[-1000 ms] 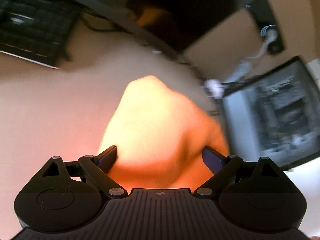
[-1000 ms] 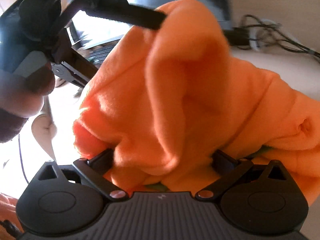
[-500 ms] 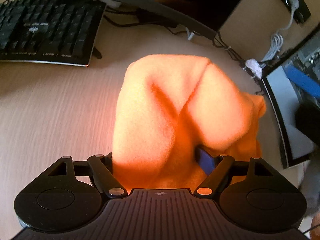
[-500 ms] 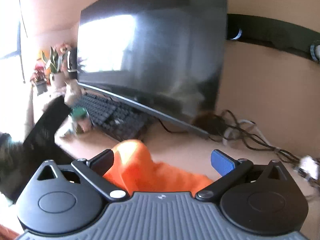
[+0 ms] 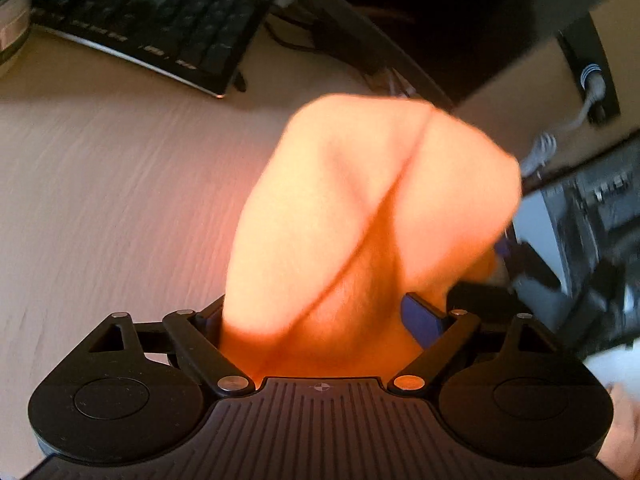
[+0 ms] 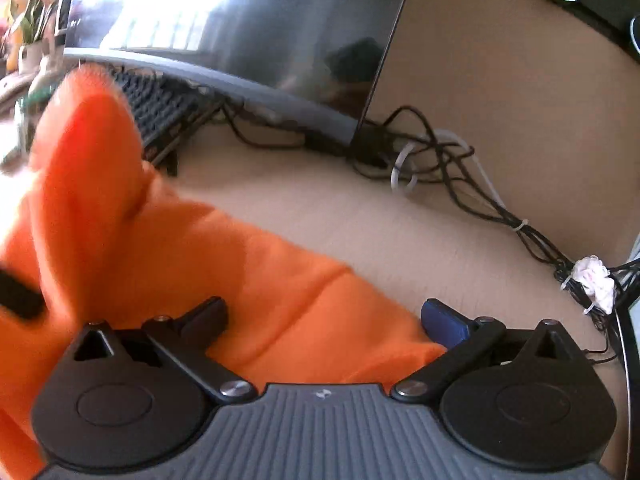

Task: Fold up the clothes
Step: 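Fold the lifted garment section over with the left tool toward the right tool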

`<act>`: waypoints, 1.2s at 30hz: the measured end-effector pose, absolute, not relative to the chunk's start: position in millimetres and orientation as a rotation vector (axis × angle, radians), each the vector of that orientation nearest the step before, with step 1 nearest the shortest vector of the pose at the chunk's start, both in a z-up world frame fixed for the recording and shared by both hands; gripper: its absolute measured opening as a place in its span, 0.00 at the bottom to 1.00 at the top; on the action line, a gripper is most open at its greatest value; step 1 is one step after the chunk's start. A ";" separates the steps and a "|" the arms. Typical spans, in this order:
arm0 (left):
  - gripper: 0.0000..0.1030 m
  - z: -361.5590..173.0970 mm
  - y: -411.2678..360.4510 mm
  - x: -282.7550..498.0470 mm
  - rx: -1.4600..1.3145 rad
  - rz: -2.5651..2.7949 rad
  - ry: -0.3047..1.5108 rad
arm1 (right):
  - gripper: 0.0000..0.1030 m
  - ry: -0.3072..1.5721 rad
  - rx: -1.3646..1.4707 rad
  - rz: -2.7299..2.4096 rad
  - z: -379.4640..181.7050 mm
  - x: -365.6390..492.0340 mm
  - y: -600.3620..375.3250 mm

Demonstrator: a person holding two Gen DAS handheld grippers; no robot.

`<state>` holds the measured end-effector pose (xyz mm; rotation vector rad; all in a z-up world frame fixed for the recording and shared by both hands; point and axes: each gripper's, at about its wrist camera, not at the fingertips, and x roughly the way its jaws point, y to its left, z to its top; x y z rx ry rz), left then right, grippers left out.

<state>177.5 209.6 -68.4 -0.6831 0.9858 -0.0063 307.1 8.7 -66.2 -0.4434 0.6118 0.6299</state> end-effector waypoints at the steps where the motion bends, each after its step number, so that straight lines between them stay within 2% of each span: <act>1: 0.87 -68.9 210.9 177.1 -0.702 -0.002 0.982 | 0.99 0.605 -0.445 0.631 -66.6 305.7 7.1; 3: 0.85 -69.8 213.6 176.3 -0.738 0.008 0.973 | 0.99 0.587 -0.450 0.633 -61.8 301.2 -0.7; 6: 0.68 -64.0 204.7 183.1 -0.692 0.027 0.970 | 0.99 0.551 -0.459 0.639 -51.1 287.7 -15.7; 8: 0.52 -57.2 196.9 185.6 -0.627 0.037 0.966 | 1.00 0.546 -0.463 0.640 -43.3 281.8 -29.6; 11: 0.46 -45.8 183.6 188.1 -0.516 0.049 0.963 | 1.00 0.580 -0.457 0.637 -37.8 274.3 -41.4; 18: 0.43 -36.7 168.7 192.3 -0.348 0.058 0.967 | 1.00 0.502 -0.292 0.688 -1.2 265.6 -57.1; 23: 0.44 -34.6 159.7 190.5 -0.288 0.056 0.971 | 1.00 0.471 -0.244 0.819 19.7 281.6 -24.2; 28: 0.44 -34.1 158.8 191.5 -0.274 0.057 0.974 | 1.00 0.543 -0.301 0.726 -7.5 310.4 10.7; 30: 0.47 -33.7 158.3 192.7 -0.269 0.051 0.975 | 1.00 0.593 -0.312 0.684 -21.5 321.2 12.6; 32: 0.53 -33.2 157.7 194.3 -0.266 0.041 0.976 | 1.00 0.621 -0.298 0.666 -29.2 325.9 8.3; 36: 0.54 -38.4 158.3 198.7 -0.270 0.033 0.991 | 1.00 0.628 -0.294 0.653 -34.1 328.2 7.4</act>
